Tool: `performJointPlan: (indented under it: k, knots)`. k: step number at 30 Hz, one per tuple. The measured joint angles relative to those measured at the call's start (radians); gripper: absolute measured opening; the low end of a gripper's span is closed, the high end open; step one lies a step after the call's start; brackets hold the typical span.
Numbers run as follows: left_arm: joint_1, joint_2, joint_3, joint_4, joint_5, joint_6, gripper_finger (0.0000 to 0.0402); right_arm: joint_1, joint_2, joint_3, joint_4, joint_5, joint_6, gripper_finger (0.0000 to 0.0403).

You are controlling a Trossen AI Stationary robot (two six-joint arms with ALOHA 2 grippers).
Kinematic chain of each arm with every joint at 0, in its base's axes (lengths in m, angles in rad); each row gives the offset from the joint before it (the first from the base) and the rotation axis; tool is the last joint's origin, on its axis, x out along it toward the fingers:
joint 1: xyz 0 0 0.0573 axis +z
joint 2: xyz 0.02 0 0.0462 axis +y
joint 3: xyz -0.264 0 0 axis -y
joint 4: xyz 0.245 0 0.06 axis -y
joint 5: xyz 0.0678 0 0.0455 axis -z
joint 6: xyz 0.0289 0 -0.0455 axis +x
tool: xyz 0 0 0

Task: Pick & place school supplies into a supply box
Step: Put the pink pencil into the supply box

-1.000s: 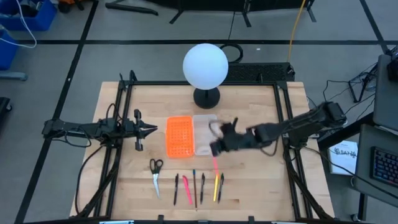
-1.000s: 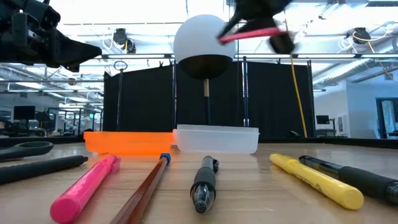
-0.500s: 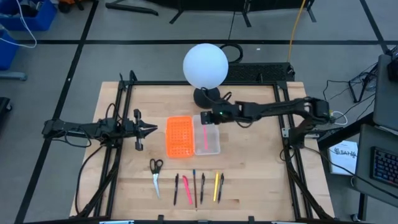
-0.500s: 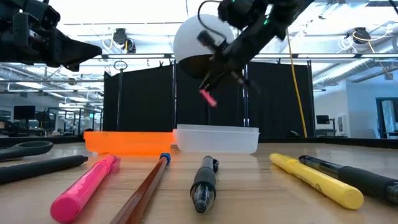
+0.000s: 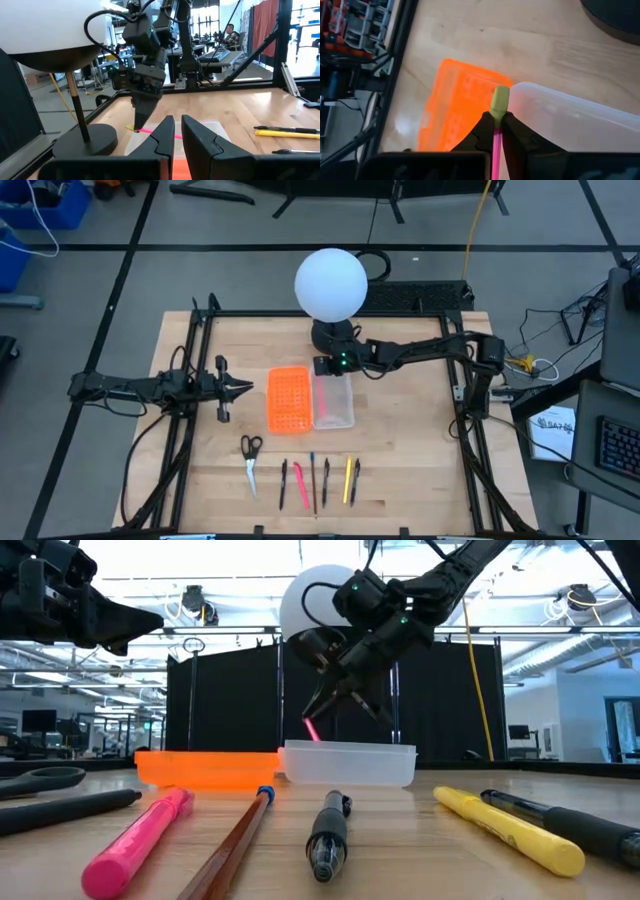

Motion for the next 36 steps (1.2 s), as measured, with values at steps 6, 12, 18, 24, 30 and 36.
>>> performJointPlan:
  k: [6,12,18,24,30,36]
  knots:
    - [0.0,0.0,0.0,0.0,0.0,-0.002,0.0044,-0.009,0.0,0.0,-0.098,0.019,-0.006,0.0012]
    - [0.0,0.0,0.0,0.0,0.0,-0.004,0.0044,-0.001,0.0,0.0,-0.151,0.021,-0.003,0.0012]
    - [0.0,0.0,0.0,0.001,0.0,-0.003,0.0044,0.01,0.0,0.0,-0.152,0.023,-0.003,0.0012]
    - [0.0,0.0,0.0,0.024,0.0,0.005,0.0044,0.019,0.0,0.0,-0.152,0.021,0.002,0.0012]
    - [0.0,0.0,0.0,0.024,0.0,0.008,0.0044,0.025,0.0,0.0,-0.152,0.021,0.006,0.0012]
    - [0.0,0.0,0.0,0.039,-0.001,0.038,0.0044,0.026,0.0,0.0,-0.145,0.047,0.005,0.0013]
